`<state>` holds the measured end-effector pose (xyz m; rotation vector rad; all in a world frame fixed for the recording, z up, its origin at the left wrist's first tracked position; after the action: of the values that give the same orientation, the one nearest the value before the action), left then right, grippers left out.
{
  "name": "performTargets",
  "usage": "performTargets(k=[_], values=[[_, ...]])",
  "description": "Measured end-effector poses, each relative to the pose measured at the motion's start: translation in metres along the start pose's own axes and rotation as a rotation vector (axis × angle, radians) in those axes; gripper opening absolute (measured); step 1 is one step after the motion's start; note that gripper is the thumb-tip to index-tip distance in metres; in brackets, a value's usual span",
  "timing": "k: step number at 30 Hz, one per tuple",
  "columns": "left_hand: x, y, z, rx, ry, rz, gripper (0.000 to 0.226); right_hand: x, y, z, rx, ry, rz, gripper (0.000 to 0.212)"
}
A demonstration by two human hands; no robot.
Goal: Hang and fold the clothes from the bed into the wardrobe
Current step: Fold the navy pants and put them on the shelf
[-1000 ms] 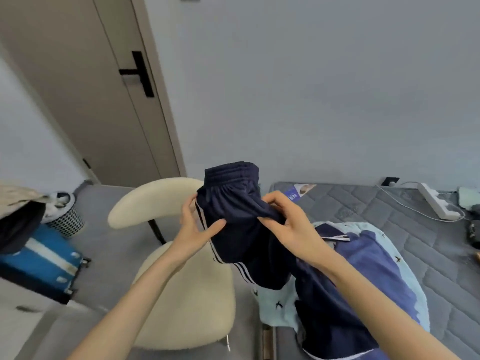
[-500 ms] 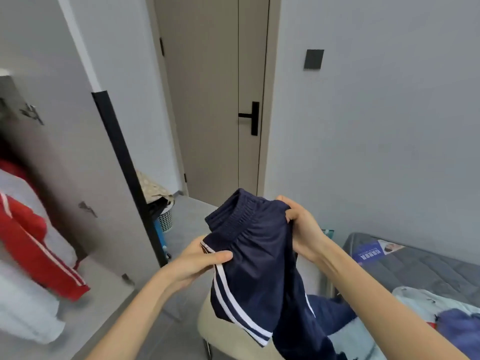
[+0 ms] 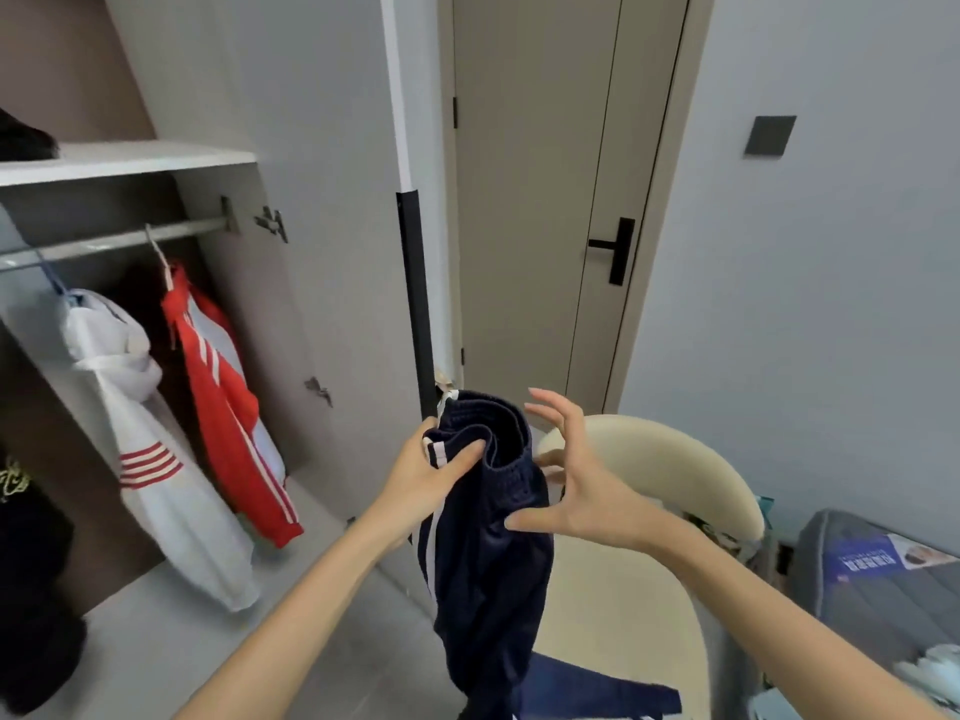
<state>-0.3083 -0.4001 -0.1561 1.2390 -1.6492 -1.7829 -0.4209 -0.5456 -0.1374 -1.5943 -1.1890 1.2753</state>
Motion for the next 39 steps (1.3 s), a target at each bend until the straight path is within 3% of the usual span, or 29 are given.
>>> performTargets(k=[3, 6, 8, 10, 13, 16, 20, 24, 27, 29, 32, 36, 39], values=[[-0.017, 0.008, 0.001, 0.023, 0.032, -0.058, 0.032, 0.017, -0.010, -0.006, -0.177, 0.065, 0.205, 0.074], [-0.031, 0.017, 0.004, 0.050, 0.040, -0.138, 0.032, 0.019, -0.018, -0.014, -0.233, 0.196, 0.420, 0.037], [-0.040, 0.021, 0.010, 0.046, 0.014, -0.120, 0.032, 0.015, -0.020, -0.023, -0.198, 0.227, 0.455, 0.038], [-0.048, 0.023, 0.017, 0.049, -0.020, -0.108, 0.033, 0.014, -0.023, -0.034, -0.171, 0.148, 0.451, 0.043], [-0.058, 0.024, 0.027, 0.078, -0.040, -0.131, 0.037, 0.020, -0.023, -0.050, -0.100, -0.020, 0.614, 0.025], [-0.073, 0.022, 0.033, 0.075, -0.007, -0.182, 0.046, 0.027, -0.035, -0.063, -0.114, -0.054, 0.611, 0.021], [-0.104, 0.015, 0.039, 0.129, 0.141, -0.370, 0.050, 0.026, -0.069, -0.082, -0.193, -0.023, 0.359, 0.031], [-0.118, 0.017, 0.048, 0.256, 0.282, -0.351, 0.056, 0.037, -0.087, -0.099, -0.219, -0.086, 0.229, 0.031], [-0.129, 0.023, 0.052, 0.317, 0.389, -0.401, 0.046, 0.043, -0.093, -0.106, -0.269, -0.161, 0.287, 0.031], [-0.134, 0.022, 0.054, 0.324, 0.438, -0.416, 0.043, 0.047, -0.094, -0.111, -0.309, -0.224, 0.452, 0.031], [-0.132, 0.018, 0.051, 0.235, 0.384, -0.422, 0.039, 0.050, -0.092, -0.118, -0.326, -0.243, 0.691, 0.025], [-0.136, 0.019, 0.043, 0.126, 0.319, -0.353, 0.035, 0.053, -0.091, -0.117, -0.384, -0.155, 0.609, 0.020], [-0.137, 0.028, 0.044, 0.160, 0.299, -0.459, 0.035, 0.052, -0.091, -0.117, -0.313, -0.252, 0.630, 0.026]])
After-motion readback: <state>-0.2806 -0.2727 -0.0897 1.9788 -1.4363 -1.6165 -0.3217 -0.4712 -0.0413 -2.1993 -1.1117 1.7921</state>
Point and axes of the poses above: each hand's wrist, its own z-axis away from the middle knuckle, its own x-axis out of the palm, y = z × x, the point moved 4 cm from there along -z, towards the middle knuckle, and after that the axes turned 12 degrees about -z, right-handed, at the moved point
